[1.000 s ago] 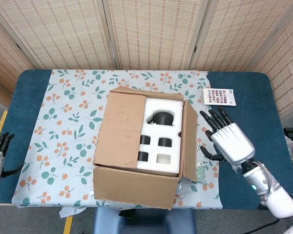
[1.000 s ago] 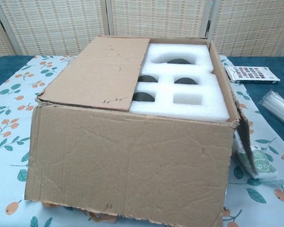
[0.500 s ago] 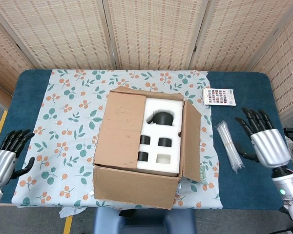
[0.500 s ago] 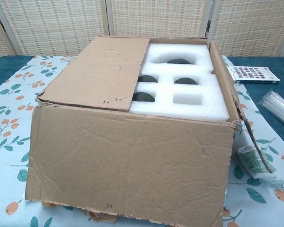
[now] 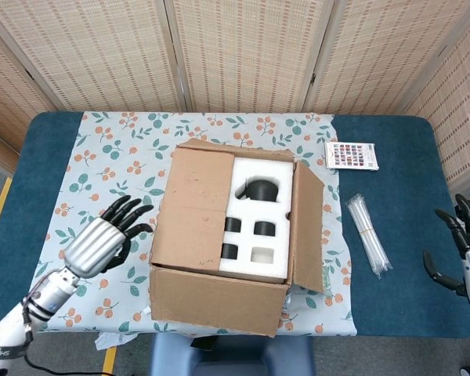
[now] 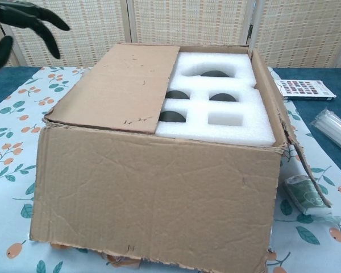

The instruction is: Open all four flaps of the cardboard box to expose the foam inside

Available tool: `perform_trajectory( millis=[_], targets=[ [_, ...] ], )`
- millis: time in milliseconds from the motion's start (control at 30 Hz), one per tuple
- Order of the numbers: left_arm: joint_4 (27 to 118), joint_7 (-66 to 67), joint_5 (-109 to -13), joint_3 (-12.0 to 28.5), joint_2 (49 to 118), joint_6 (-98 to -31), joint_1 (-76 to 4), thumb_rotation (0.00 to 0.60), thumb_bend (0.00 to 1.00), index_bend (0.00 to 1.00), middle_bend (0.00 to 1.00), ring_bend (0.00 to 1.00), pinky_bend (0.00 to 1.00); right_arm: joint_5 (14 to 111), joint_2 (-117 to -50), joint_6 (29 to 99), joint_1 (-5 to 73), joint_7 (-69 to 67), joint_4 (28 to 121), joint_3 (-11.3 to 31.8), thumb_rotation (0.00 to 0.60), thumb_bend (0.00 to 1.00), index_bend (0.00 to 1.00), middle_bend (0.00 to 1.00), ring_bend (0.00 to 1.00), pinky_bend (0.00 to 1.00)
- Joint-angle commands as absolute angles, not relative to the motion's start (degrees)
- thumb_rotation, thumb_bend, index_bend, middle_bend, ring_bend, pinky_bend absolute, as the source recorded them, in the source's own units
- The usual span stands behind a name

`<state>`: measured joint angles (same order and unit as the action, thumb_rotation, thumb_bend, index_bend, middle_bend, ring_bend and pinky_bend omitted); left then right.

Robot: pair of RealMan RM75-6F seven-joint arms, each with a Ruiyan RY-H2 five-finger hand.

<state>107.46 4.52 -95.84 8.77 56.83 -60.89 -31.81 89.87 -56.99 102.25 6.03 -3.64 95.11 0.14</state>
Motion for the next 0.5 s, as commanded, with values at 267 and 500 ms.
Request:
perform_trajectory(
  millis=[267, 500],
  targets=[
    [105.5, 14.7, -83.9, 15.0, 67.5, -44.3, -47.7, 0.6, 1.0, 0.38, 0.13, 0.0, 0.0, 90.7, -56.2, 108.4, 0.6, -19.1, 88.5, 2.3, 0.384, 0.49, 0.19, 0.0, 0.0, 0.0],
    [100.3, 18.4, -78.9, 16.8, 73.5, -40.4, -54.8, 0.6, 1.0, 0.4, 0.11, 0.0, 0.0, 89.0, -55.1, 109.1, -1.6, -25.1, 86.4, 3.6, 0.387, 0.49, 0.2, 0.0, 0.0, 0.0]
  ],
)
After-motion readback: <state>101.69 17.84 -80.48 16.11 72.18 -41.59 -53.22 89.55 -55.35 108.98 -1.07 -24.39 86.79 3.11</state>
